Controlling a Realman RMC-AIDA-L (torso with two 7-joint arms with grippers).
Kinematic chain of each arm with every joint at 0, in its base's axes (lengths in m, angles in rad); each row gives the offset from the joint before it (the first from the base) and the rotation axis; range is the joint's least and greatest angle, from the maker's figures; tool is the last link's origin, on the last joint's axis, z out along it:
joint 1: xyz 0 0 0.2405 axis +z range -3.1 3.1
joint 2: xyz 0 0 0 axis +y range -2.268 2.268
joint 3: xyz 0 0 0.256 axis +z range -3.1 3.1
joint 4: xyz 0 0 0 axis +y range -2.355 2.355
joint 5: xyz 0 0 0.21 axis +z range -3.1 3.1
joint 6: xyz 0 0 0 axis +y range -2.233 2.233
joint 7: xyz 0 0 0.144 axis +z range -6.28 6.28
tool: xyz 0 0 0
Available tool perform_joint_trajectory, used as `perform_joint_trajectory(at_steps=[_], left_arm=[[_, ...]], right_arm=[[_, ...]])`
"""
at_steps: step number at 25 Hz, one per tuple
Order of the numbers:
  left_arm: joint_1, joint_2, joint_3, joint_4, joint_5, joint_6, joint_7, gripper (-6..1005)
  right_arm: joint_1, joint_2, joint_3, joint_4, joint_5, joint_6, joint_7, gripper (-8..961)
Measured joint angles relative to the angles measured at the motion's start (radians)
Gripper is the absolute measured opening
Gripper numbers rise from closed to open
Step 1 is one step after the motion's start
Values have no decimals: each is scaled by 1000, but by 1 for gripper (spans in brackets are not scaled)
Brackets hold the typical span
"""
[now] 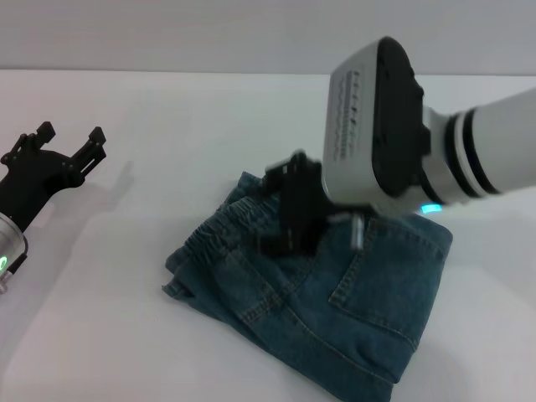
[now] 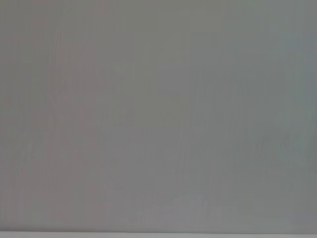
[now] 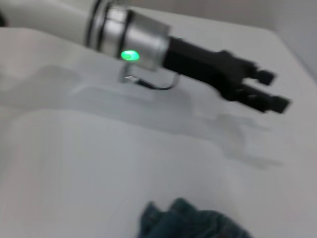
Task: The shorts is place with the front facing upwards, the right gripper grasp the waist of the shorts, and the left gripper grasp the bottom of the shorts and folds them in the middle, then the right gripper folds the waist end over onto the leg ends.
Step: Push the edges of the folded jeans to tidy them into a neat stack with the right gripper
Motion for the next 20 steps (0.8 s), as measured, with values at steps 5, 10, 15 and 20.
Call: perform_joint_trajectory(at_steps=[5,10,15,20], left_arm=[[0,0,-2,4,0,0,0,843],[-7,-1,-3,7,0,1,0,843],[-13,-2,-16,8,-1,1,0,843],[-20,-3,-20,8,-1,1,0,843]], right_arm=[[-5,-1,8,-29,34,-138,64,540],[16,-6,21,-26,44,-259,174,541],[70,-8,62,40,62,-386,287,540],[108,-8,124,151,127,-496,308,541]])
